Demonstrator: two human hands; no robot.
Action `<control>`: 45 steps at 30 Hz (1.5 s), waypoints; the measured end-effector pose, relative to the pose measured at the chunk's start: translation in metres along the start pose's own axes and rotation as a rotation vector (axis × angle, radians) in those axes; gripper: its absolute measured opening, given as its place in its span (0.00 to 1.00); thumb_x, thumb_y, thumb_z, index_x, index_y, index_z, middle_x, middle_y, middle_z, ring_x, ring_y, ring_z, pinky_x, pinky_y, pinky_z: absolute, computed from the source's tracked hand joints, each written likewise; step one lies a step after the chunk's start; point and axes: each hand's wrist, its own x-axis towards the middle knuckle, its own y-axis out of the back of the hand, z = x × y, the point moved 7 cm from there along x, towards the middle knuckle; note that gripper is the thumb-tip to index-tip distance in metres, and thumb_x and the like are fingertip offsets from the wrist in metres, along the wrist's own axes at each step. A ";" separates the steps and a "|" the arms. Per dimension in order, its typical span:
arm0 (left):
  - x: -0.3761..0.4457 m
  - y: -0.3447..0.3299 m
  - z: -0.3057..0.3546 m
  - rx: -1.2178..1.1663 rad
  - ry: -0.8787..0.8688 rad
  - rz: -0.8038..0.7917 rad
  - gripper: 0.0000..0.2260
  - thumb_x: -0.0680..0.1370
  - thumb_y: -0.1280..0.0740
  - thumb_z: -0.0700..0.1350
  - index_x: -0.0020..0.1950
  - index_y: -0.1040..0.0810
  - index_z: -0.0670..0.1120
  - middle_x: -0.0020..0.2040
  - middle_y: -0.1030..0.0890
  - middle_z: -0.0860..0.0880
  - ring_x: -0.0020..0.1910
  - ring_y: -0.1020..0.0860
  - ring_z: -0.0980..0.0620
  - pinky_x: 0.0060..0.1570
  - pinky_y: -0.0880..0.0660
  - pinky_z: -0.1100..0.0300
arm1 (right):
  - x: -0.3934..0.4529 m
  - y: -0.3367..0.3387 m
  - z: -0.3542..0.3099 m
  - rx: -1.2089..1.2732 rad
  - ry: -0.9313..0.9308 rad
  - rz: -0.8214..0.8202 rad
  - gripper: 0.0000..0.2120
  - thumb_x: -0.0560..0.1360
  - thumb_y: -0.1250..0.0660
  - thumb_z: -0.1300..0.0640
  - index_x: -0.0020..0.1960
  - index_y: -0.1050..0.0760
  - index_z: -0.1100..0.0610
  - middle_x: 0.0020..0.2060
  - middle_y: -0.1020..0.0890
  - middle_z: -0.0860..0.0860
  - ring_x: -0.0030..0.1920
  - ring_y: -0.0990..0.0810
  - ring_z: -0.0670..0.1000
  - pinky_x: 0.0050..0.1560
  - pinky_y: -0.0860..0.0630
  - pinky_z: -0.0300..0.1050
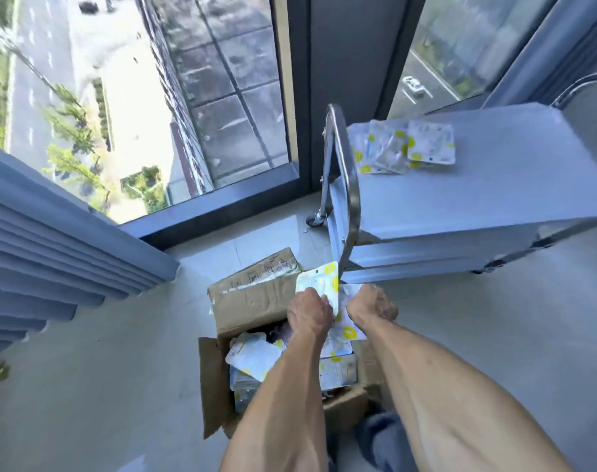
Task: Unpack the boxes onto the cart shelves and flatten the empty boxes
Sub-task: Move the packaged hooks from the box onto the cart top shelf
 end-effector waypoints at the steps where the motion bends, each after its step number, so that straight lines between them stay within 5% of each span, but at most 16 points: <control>1: -0.015 0.020 0.023 0.011 -0.043 0.016 0.14 0.80 0.39 0.51 0.56 0.23 0.42 0.57 0.21 0.40 0.58 0.23 0.39 0.53 0.28 0.52 | -0.010 0.031 0.007 0.026 -0.010 0.018 0.14 0.77 0.36 0.53 0.61 0.22 0.52 0.62 0.21 0.52 0.63 0.22 0.54 0.58 0.27 0.45; 10: -0.054 0.067 0.207 0.140 -0.343 0.115 0.16 0.81 0.42 0.51 0.55 0.21 0.41 0.55 0.19 0.39 0.54 0.21 0.38 0.49 0.27 0.52 | 0.024 0.200 0.054 0.135 -0.079 0.218 0.13 0.79 0.39 0.52 0.58 0.20 0.56 0.60 0.19 0.54 0.60 0.20 0.56 0.55 0.25 0.47; 20: 0.018 0.007 0.314 0.076 -0.075 0.150 0.12 0.79 0.41 0.46 0.49 0.20 0.42 0.50 0.18 0.41 0.51 0.20 0.40 0.44 0.29 0.54 | 0.171 0.242 0.097 0.071 -0.040 0.125 0.13 0.79 0.37 0.53 0.59 0.22 0.57 0.60 0.20 0.55 0.60 0.21 0.57 0.55 0.24 0.48; 34: 0.129 -0.033 0.312 0.209 0.035 0.158 0.11 0.82 0.39 0.50 0.53 0.24 0.43 0.51 0.20 0.42 0.50 0.21 0.40 0.41 0.36 0.54 | 0.282 0.210 0.074 0.051 0.145 0.049 0.11 0.74 0.35 0.60 0.55 0.24 0.59 0.56 0.20 0.56 0.56 0.19 0.59 0.50 0.24 0.48; 39: 0.125 -0.036 0.304 0.188 -0.052 0.156 0.15 0.83 0.44 0.54 0.54 0.27 0.45 0.51 0.23 0.43 0.51 0.23 0.40 0.43 0.38 0.53 | 0.287 0.208 0.055 0.029 0.152 0.101 0.12 0.75 0.35 0.59 0.58 0.25 0.58 0.56 0.20 0.56 0.57 0.20 0.59 0.51 0.24 0.47; 45: 0.083 -0.041 0.274 0.206 -0.225 0.107 0.09 0.82 0.44 0.46 0.48 0.28 0.43 0.51 0.21 0.40 0.50 0.22 0.38 0.42 0.34 0.53 | 0.234 0.186 0.055 0.004 0.150 0.068 0.13 0.74 0.35 0.59 0.57 0.23 0.59 0.56 0.20 0.58 0.57 0.20 0.60 0.50 0.25 0.47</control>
